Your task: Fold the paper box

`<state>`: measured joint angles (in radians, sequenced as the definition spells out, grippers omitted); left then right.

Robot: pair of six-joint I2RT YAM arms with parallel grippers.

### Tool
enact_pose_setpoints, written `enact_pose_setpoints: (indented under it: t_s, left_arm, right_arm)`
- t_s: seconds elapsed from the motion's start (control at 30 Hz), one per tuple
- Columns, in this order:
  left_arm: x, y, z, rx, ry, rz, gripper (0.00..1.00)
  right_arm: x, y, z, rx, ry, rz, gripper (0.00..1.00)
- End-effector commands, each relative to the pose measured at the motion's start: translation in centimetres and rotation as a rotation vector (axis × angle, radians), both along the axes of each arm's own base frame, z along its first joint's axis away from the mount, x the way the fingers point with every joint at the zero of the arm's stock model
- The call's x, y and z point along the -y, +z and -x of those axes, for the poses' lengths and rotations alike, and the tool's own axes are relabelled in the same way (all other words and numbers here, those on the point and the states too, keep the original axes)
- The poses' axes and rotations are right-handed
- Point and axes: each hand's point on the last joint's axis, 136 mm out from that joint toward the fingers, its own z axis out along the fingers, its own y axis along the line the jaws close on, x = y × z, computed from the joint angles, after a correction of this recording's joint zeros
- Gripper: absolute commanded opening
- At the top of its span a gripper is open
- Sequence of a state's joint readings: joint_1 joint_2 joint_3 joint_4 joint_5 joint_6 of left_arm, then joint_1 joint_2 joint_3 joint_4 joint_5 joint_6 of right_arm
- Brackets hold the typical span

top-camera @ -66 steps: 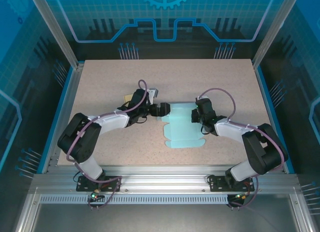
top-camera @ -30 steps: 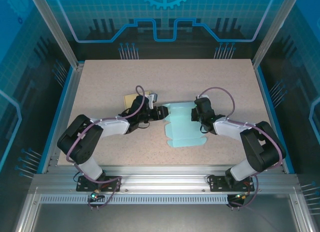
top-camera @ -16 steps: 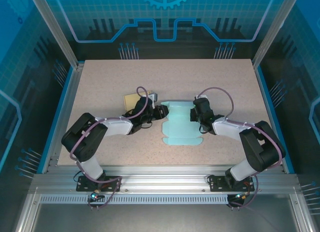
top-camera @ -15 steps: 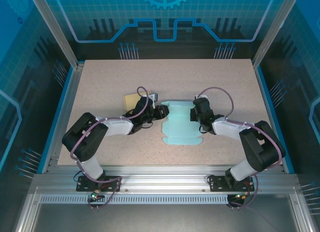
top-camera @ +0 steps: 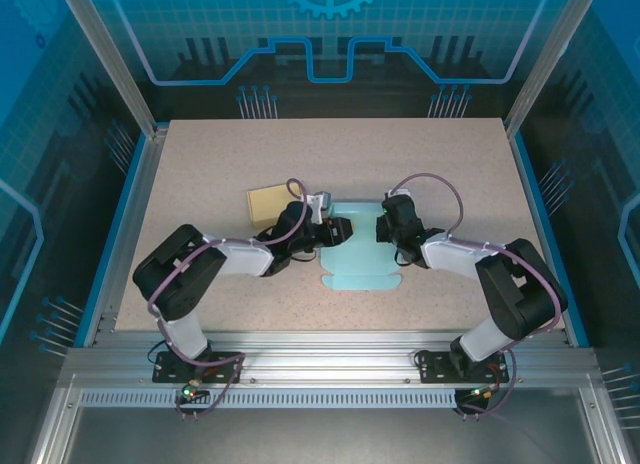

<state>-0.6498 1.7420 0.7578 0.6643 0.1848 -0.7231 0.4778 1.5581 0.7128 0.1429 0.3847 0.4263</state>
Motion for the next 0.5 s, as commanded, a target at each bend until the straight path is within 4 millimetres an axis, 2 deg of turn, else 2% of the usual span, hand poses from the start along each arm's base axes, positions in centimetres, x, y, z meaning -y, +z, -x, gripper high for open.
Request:
enact_pose_setpoints:
  t_s: [0.0,0.17,0.23,0.3,0.4,0.47]
  left_arm:
    - [-1.7,2.1,1.1,0.104,-0.05,-0.052,0.41]
    - [-2.1,6.0,3.7,0.234,-0.173,-0.081,0.46]
    - [-2.5,7.3,4.3,0.265,-0.185,-0.097,0.47]
    - [-3.8,8.0,4.2,0.283,-0.137,-0.139,0.47]
    - [-7.8,7.5,2.7,0.257,0.038,-0.276,0.48]
    - [-11.5,6.4,1.6,0.217,0.183,-0.372,0.47]
  right_arm:
    - [-0.8,-0.9,0.9,-0.048,0.032,0.002,0.0]
    - [-0.7,-0.9,0.9,-0.047,0.026,0.007,0.0]
    - [-0.7,-0.9,0.8,-0.046,0.026,0.006,0.0]
    - [-0.7,-0.8,0.8,-0.044,0.026,0.006,0.0]
    - [-0.7,-0.7,0.9,-0.042,0.028,0.006,0.0]
    - [-0.8,-0.5,0.9,-0.037,0.031,0.004,0.0]
